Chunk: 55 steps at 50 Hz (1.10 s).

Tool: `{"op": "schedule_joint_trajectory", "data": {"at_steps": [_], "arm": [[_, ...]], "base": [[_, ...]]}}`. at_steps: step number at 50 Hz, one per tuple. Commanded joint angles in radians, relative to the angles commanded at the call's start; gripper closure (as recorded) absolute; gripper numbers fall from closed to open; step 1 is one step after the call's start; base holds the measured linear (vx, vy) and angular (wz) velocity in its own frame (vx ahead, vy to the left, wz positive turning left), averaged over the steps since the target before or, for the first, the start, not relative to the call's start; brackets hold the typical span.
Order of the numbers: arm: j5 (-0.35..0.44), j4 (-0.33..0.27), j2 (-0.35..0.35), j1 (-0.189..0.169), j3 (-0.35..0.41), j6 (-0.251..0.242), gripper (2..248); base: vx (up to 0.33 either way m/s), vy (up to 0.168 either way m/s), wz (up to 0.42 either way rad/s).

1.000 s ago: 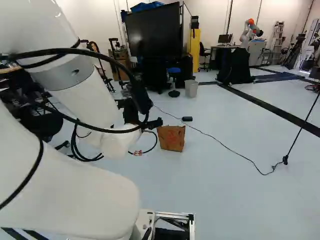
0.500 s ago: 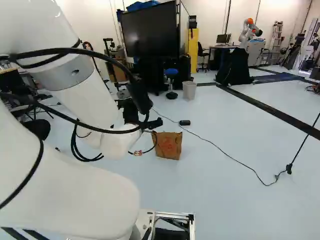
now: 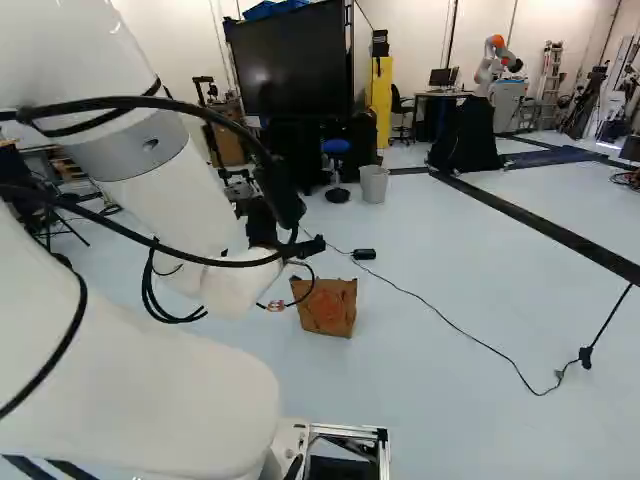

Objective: Pick up the grocery bag from the ground

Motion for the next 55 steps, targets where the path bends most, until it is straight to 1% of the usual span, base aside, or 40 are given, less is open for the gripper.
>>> {"op": "schedule_joint_trajectory", "data": {"at_steps": [44,45,55], "arm": [[0.0,0.0,0.0,0.0,0.0,0.0,3],[0.0,0.0,-0.034,-0.005,-0.028,0.0,3],[0.0,0.0,-0.095,-0.012,-0.082,0.0,3]], "base": [[0.255,-0.063,-0.035],[0.245,-0.049,-0.024],[0.063,-0.015,-0.027]]}}
